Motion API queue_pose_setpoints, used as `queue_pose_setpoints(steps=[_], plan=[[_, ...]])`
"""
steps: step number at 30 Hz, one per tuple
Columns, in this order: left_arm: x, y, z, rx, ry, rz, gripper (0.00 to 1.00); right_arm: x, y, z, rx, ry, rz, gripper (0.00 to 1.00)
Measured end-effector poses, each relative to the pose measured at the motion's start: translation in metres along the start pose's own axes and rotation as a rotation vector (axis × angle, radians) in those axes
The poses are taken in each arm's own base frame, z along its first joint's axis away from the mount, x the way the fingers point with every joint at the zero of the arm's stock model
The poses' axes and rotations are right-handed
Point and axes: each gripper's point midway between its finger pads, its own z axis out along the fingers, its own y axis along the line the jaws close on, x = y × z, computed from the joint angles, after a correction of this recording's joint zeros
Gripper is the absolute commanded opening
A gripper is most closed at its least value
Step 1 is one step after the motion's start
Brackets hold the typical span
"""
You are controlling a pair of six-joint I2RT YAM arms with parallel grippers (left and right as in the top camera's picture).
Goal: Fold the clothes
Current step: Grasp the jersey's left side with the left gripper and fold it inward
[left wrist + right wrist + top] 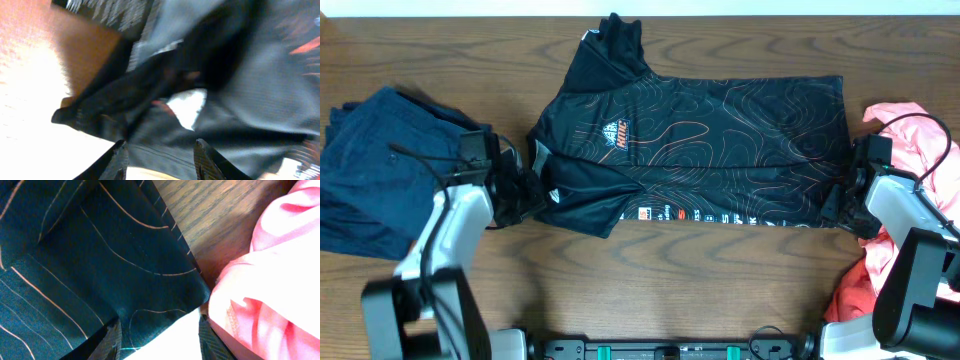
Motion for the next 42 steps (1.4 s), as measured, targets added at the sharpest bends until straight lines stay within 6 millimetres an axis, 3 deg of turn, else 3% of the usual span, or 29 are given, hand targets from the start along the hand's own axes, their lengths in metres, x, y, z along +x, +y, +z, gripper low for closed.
queue_pose_setpoints(steps=[3, 6, 12, 18, 19, 20, 22, 23, 29, 32, 35, 36, 38, 42], plan=[[0.002, -0.019, -0.012, 0.047, -0.030, 0.059, 0.46, 0.000, 0.000, 0.000, 0.000, 0.000, 0.000, 0.49], [0.018, -0.040, -0.009, 0.070, 0.011, 0.135, 0.45, 0.000, 0.000, 0.000, 0.000, 0.000, 0.000, 0.49], [0.065, -0.067, 0.016, 0.053, 0.155, 0.278, 0.52, 0.000, 0.000, 0.000, 0.000, 0.000, 0.000, 0.50], [0.105, -0.071, 0.045, -0.016, 0.287, 0.385, 0.53, 0.000, 0.000, 0.000, 0.001, 0.000, 0.000, 0.49], [0.108, -0.071, 0.048, -0.034, 0.294, 0.402, 0.47, 0.000, 0.000, 0.000, 0.000, 0.000, 0.000, 0.49], [0.106, -0.072, 0.050, -0.043, 0.280, 0.417, 0.27, 0.000, 0.000, 0.000, 0.001, 0.000, 0.000, 0.49], [0.104, -0.071, 0.052, -0.067, 0.263, 0.436, 0.06, 0.000, 0.000, 0.000, 0.000, 0.000, 0.000, 0.50], [0.103, -0.070, 0.054, -0.083, 0.261, 0.440, 0.06, 0.000, 0.000, 0.000, 0.001, 0.000, 0.000, 0.50], [0.089, -0.067, 0.048, -0.116, 0.241, 0.432, 0.06, 0.000, 0.000, 0.000, 0.001, 0.000, 0.000, 0.49], [0.055, -0.087, 0.036, -0.088, 0.151, 0.430, 0.06, 0.000, 0.000, 0.000, 0.001, 0.000, 0.000, 0.50], [0.008, -0.123, 0.011, -0.018, 0.002, 0.441, 0.06, 0.000, 0.000, 0.000, 0.000, 0.000, 0.000, 0.49], [-0.008, -0.137, 0.002, 0.014, -0.060, 0.448, 0.13, 0.000, 0.000, 0.000, 0.000, 0.000, 0.000, 0.50], [-0.028, -0.158, -0.012, 0.059, -0.151, 0.474, 0.35, 0.000, 0.000, 0.000, 0.000, 0.000, 0.000, 0.49], [-0.031, -0.161, -0.016, 0.065, -0.162, 0.482, 0.46, 0.000, 0.000, 0.000, 0.001, 0.000, -0.001, 0.50]])
